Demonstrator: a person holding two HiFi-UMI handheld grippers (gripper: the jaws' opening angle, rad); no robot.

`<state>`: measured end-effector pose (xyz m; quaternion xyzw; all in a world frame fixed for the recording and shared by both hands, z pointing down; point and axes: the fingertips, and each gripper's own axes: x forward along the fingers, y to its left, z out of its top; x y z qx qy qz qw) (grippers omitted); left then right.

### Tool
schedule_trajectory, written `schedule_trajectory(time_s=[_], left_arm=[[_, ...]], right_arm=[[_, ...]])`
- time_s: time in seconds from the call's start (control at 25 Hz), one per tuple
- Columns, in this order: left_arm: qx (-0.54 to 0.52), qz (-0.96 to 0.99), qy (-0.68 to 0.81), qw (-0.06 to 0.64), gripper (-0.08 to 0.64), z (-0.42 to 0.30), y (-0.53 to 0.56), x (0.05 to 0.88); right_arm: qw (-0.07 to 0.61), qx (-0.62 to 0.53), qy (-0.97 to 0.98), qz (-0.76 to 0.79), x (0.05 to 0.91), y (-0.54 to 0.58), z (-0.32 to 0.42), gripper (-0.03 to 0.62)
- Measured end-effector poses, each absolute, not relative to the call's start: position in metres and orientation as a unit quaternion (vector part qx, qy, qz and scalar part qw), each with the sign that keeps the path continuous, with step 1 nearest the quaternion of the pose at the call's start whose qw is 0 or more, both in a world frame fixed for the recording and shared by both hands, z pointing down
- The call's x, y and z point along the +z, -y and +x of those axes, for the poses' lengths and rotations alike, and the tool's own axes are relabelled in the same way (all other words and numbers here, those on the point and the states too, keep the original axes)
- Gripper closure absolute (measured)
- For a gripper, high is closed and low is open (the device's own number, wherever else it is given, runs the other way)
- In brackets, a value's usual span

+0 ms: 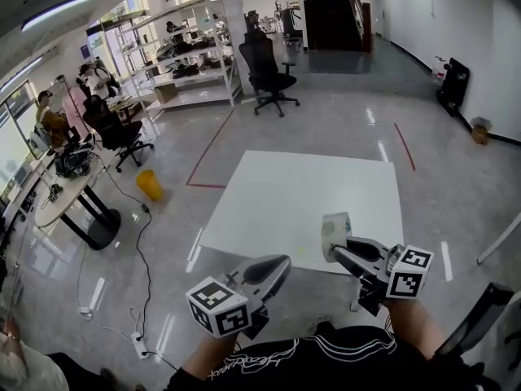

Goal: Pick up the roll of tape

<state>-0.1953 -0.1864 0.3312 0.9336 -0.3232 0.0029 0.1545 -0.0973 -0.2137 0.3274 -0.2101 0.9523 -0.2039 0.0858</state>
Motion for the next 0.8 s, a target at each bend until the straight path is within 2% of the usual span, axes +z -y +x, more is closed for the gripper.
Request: schedule_trajectory(time_s=[0.8], left_arm=[[0.008,0.933,0.333,0.138,0.557,-0.189,0.165,0.336]], right_arm=[[0.092,-0.184,-0.952,-0.225,0.326,0.180,-0.091,0.505]])
